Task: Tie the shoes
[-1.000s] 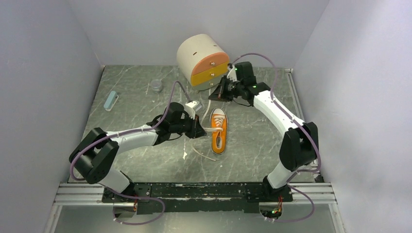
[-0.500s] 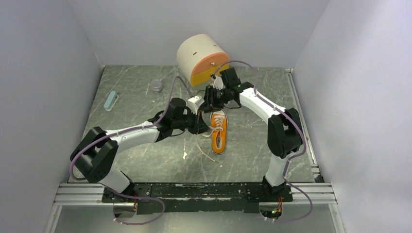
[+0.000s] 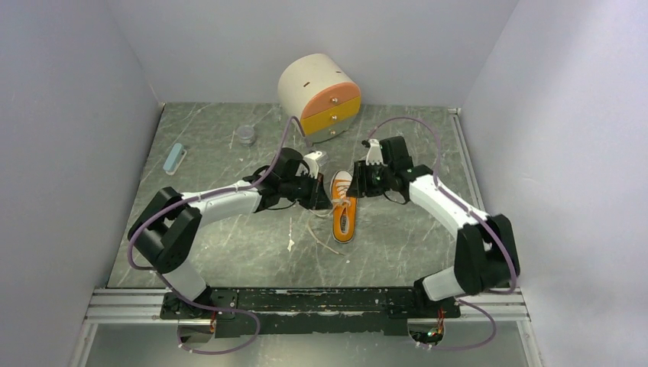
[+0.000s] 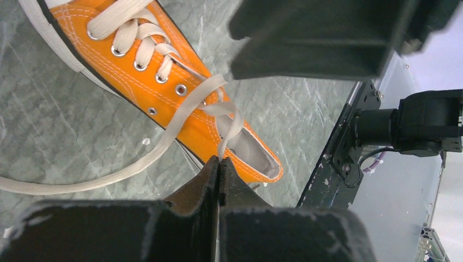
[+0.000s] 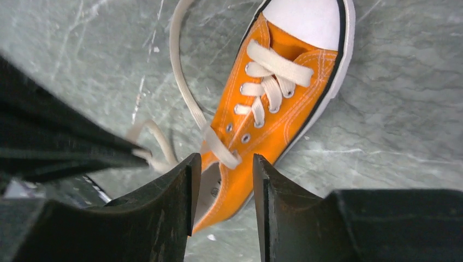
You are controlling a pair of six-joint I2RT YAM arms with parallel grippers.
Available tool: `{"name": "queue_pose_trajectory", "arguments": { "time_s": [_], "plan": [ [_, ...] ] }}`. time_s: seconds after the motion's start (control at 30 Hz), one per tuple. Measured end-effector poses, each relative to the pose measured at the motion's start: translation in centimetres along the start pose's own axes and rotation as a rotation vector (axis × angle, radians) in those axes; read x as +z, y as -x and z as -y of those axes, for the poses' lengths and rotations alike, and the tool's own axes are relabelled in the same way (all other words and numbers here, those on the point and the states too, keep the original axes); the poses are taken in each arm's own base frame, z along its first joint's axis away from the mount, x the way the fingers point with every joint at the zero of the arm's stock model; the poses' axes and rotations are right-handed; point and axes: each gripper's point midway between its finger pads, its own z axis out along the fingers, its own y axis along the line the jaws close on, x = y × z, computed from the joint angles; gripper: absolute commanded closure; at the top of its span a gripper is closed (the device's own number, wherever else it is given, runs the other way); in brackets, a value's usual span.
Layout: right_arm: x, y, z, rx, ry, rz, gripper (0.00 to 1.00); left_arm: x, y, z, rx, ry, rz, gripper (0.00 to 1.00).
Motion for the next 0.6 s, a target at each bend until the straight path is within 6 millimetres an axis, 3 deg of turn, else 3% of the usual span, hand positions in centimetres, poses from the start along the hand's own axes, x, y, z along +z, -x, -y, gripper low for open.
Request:
{"name": "queue_pose_trajectory", "arguments": {
  "time_s": [0.1, 0.23, 0.6],
  "plan": [
    [-1.0, -0.4, 0.0, -0.14, -0.013, 0.074, 0.62, 0.1, -0.1, -0.6, -0.018, -0.002, -0.016, 0.95],
    [-1.1, 0.6, 0.1, -0.294, -0.002, 0.139, 0.69, 0.0, -0.2, -1.7, -0.046, 0.002, -0.032, 0.95],
    [1.1, -1.1, -0.7, -0.478, 0.075, 0.078, 0.64, -0.5, 0.6, -2.1, -0.049, 0.009, -0.056, 0.95]
  ]
}}
